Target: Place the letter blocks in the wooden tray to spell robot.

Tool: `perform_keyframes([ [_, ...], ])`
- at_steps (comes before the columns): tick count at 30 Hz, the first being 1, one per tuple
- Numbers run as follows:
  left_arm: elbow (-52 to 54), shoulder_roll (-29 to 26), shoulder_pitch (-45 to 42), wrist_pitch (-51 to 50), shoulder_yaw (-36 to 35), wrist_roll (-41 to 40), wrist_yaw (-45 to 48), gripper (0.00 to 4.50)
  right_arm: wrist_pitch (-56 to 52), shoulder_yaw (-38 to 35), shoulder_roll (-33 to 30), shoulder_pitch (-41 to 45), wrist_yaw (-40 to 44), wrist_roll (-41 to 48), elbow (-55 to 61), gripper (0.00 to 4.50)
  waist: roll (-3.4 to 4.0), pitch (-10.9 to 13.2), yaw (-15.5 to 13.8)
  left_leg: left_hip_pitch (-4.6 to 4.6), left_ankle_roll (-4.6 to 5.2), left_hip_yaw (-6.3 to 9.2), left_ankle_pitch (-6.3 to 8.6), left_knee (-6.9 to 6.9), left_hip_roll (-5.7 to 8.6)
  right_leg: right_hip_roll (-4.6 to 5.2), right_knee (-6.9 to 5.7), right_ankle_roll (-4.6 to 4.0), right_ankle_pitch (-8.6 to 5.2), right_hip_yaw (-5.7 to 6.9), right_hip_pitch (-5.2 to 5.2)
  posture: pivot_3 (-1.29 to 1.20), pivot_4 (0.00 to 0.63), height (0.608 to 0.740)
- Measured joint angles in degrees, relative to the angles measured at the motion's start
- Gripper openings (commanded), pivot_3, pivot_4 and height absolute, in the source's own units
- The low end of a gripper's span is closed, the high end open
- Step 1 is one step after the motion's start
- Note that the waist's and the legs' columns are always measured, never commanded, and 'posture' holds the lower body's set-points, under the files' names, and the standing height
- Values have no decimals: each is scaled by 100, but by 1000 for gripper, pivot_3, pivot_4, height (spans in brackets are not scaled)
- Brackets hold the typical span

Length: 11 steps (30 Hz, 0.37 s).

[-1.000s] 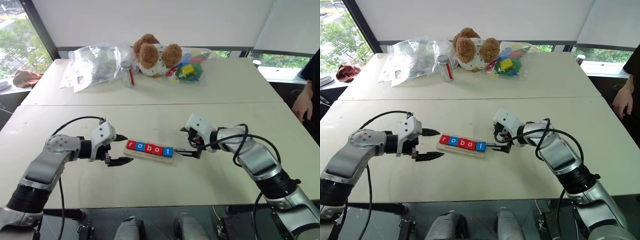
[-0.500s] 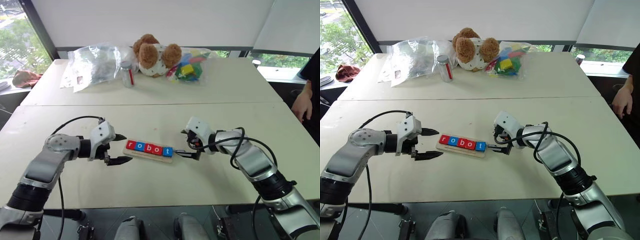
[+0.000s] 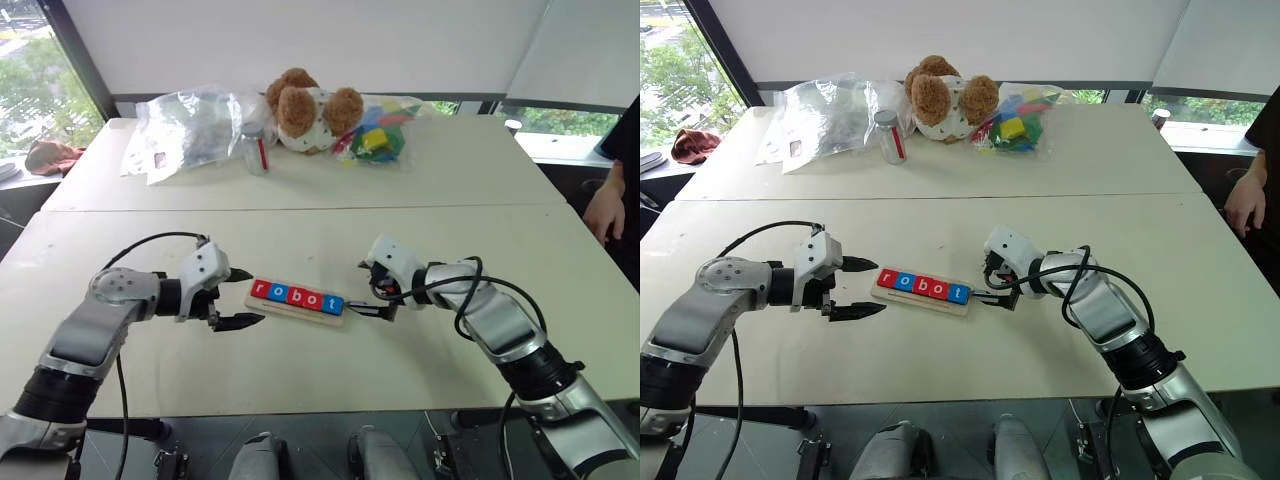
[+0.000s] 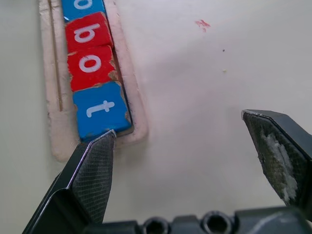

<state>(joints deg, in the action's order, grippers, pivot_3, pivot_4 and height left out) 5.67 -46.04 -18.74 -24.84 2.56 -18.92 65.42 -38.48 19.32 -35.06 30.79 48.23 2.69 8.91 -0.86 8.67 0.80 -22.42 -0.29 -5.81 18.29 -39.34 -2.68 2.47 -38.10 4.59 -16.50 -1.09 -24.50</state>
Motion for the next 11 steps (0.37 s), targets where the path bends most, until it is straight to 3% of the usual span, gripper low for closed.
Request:
perform_keyframes([
  [6,74,-333,642,-329,-858,-397,-44,4500,-264,-1441,-613,-731,786,1294,965,4472,-2,-1,-7,0,2,4,1,13,-4,2,9,0,0,4,1,0,150,740],
  [11,395,-426,1881,-865,-1612,-761,-266,4500,-1254,-2278,-1389,-2472,1097,2184,1767,4472,-4,-1,-8,2,12,0,8,9,-3,21,12,0,0,3,4,0,150,740],
])
